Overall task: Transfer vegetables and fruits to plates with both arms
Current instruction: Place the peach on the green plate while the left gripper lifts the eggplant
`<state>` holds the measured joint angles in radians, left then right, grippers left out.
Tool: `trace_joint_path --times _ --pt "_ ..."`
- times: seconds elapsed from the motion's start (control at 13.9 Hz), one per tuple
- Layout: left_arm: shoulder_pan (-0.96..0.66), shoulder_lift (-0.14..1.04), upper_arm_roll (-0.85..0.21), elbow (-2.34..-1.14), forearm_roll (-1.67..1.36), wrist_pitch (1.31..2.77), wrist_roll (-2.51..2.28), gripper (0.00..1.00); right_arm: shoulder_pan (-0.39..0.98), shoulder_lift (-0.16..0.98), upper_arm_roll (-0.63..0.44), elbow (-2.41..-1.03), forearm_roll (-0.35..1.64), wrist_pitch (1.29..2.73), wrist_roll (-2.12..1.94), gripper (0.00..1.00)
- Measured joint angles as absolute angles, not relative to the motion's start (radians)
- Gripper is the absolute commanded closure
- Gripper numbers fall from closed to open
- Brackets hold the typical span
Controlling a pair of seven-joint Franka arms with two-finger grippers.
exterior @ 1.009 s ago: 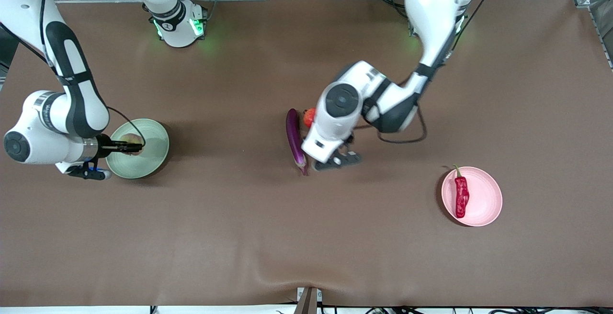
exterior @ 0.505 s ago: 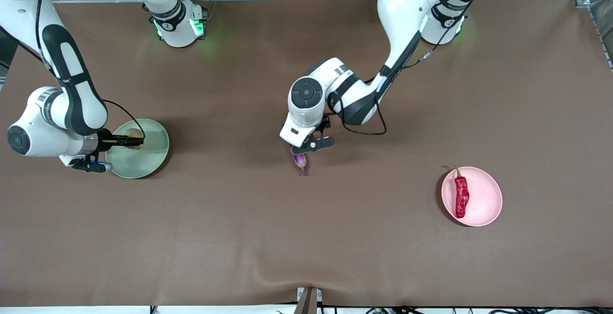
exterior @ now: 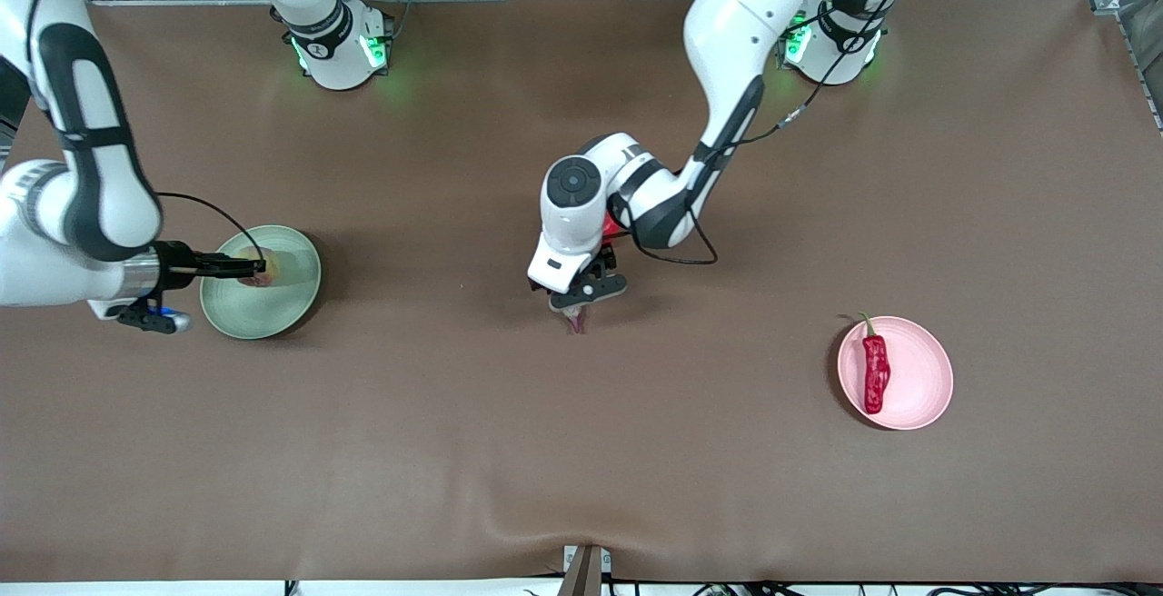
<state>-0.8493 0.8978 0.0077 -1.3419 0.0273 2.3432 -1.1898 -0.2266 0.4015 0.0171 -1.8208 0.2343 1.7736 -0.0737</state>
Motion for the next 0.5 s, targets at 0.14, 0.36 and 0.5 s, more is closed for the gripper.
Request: trace_joint_path --times 0.14,0.36,0.5 --pt "-0.893 0.922 0.040 -1.339 0.027 2.393 -1.235 0.00 -0.197 0.397 0.022 -1.754 0.244 1.709 0.068 0.00" --pt "-0.901 0.939 0.046 -1.336 0.027 2.403 -1.244 0.51 -0.114 0.398 0.029 -1.685 0.248 1.683 0.262 0.00" --pt "-0.904 0.945 0.045 -1.336 0.027 2.403 -1.270 1.00 -0.092 0.397 0.030 -1.622 0.248 1.586 0.304 0.00"
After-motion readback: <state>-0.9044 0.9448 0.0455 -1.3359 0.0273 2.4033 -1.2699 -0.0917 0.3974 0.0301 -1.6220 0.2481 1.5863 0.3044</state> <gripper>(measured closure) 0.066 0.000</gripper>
